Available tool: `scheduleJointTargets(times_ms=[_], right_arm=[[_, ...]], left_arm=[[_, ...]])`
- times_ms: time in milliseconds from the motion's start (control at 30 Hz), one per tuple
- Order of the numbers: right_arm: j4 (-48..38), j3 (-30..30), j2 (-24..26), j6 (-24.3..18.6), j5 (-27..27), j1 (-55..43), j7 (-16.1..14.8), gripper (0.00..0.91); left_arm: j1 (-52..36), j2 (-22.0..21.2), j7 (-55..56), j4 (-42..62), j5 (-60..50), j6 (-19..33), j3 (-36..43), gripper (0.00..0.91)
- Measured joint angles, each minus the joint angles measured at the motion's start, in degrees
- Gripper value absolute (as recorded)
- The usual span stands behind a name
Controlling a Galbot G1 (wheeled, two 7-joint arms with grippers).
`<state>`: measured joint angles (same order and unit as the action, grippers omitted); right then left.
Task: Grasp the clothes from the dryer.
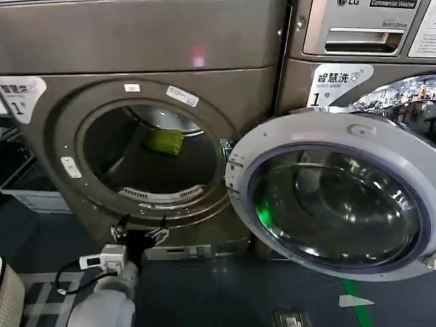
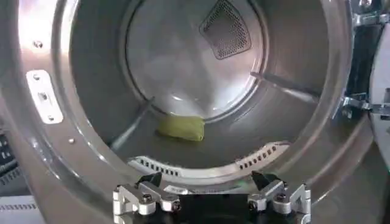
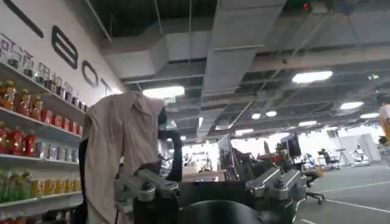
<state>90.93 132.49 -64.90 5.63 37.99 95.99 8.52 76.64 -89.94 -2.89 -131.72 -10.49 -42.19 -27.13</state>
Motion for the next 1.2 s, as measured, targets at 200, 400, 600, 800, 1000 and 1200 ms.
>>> scheduleJointTargets(times_ms=[200, 400, 600, 800, 1000, 1200], right_arm=[[0.28, -0.11, -0.01, 0.04, 0.04, 0.06, 0.00, 0.907], [0.20, -0.08, 0.17, 0.06, 0.10, 0.44, 0.02, 0.907], [0.21, 0.23, 0.13, 0.07, 0.14, 0.56, 0.03, 0.907], [0.21, 0.35, -0.04, 0.07, 0.14, 0.53, 0.04, 0.907], [0.01, 0.50, -0.16, 0.06, 0.11, 0.59, 0.05, 0.907], [0.03, 0.39, -0.25, 0.07, 0.01, 0.50, 0.08, 0.907]], left_arm=[[-0.12, 0.09, -0.07, -0.07, -0.28, 0.00, 0.44, 0.907], [-0.54, 0.39, -0.10, -0.12, -0.16, 0.00, 0.03, 0.907], [-0.55, -0.07, -0.20, -0.05, -0.12, 0.00, 0.49, 0.907], [-0.48, 0.02, -0.16, -0.05, -0.03, 0.00, 0.48, 0.907], [-0.30, 0.03, -0.08, 0.05, -0.06, 0.00, 0.49, 0.907], [-0.30, 0.12, -0.43, 0.11, 0.35, 0.00, 0.38, 0.907]])
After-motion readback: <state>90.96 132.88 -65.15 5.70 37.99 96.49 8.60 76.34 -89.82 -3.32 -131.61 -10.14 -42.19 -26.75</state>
